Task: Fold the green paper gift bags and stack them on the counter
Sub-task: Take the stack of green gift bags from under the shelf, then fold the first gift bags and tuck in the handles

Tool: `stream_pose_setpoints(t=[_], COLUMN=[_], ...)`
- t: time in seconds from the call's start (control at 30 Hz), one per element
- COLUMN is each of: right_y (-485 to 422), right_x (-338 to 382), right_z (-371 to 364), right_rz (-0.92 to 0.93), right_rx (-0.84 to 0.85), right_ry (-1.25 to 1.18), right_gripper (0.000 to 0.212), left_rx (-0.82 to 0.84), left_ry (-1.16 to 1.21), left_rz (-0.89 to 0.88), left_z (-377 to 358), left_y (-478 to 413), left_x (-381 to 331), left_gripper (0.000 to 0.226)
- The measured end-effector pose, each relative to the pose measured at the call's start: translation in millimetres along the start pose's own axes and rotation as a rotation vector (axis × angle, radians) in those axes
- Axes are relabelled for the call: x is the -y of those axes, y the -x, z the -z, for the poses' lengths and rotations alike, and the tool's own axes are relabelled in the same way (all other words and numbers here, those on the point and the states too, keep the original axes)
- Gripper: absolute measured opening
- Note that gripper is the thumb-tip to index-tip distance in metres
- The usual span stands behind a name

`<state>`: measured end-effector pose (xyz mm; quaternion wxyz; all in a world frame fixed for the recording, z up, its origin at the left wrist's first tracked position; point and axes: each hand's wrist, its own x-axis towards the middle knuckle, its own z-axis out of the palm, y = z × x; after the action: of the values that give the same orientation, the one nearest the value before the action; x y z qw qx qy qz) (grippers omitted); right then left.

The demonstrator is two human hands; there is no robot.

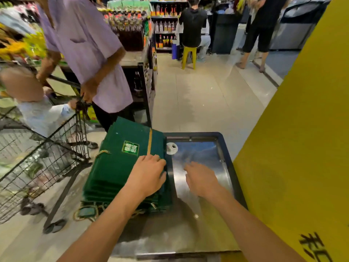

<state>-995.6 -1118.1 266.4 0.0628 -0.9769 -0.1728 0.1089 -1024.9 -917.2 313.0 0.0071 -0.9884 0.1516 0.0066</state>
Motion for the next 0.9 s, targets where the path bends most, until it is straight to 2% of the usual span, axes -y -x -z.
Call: stream_pose_setpoints(t=[0.2, 0.37, 0.6, 0.73, 0.9], right_y=[2, -10, -50, -73, -83], right_x=[-7, -12, -20, -19, -23], right_z=[-17, -39, -64, -71, -82], right_rz=[0.055, 0.094, 0.232, 0.304, 0.319], right_rx=[-0.034, -0.078, -0.220, -0.243, -0.284], right_ry=[0.039, 0.027, 0.016, 0.054, 0.095], right_gripper=[0.025, 0.026, 0.032, 0.030, 0.033], left_rx=[-0.023, -0.111, -0.162, -0.229, -0.217], left_ry=[0.035, 0.048, -0.124, -0.165, -0.251], left_rz=[-0.035, -0.060, 0.034, 0.081, 0.109], left_z=[-28, -48, -61, -62, -77], left_y=[-11, -18, -13, -12, -7], left_x=[-31, -27, -19, -16, -20], left_gripper=[0.030, 0.028, 0.040, 0.050, 0.050])
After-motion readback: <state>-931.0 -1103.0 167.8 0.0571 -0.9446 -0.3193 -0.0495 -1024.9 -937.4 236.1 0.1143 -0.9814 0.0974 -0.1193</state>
